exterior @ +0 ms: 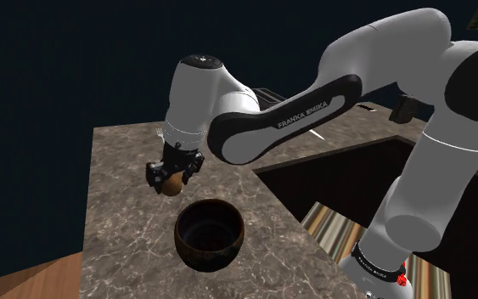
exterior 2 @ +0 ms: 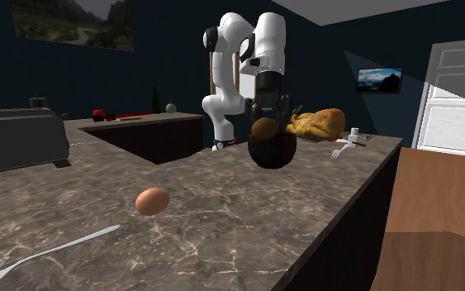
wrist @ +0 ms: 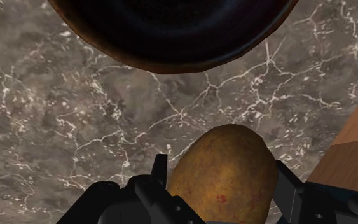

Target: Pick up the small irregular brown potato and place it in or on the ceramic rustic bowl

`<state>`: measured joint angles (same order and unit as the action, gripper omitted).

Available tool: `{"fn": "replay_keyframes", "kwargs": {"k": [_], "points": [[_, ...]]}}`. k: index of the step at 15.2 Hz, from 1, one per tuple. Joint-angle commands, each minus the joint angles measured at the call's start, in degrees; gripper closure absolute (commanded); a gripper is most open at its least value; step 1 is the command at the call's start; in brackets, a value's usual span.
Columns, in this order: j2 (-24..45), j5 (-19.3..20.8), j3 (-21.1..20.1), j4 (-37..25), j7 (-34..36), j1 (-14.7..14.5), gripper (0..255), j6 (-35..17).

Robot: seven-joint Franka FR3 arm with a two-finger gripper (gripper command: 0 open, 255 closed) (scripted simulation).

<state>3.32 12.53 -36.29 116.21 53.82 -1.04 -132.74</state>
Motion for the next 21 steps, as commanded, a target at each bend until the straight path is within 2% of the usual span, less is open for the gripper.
{"fn": "replay_keyframes", "kwargs": {"k": [1,11,15,21], "points": [[-0.64,-0.78,-0.02,-0.80,-0.72,0.12,255,1.25],[-2.90,-3.43,-0.05,-5.78,-3.11,0.31,255,7.83],[-12.29,-9.72,-0.19,3.05,-4.47,-0.75,255,6.48],[-25.48,-17.85,0.88,13.97,-5.47,-5.60,255,7.04]]}}
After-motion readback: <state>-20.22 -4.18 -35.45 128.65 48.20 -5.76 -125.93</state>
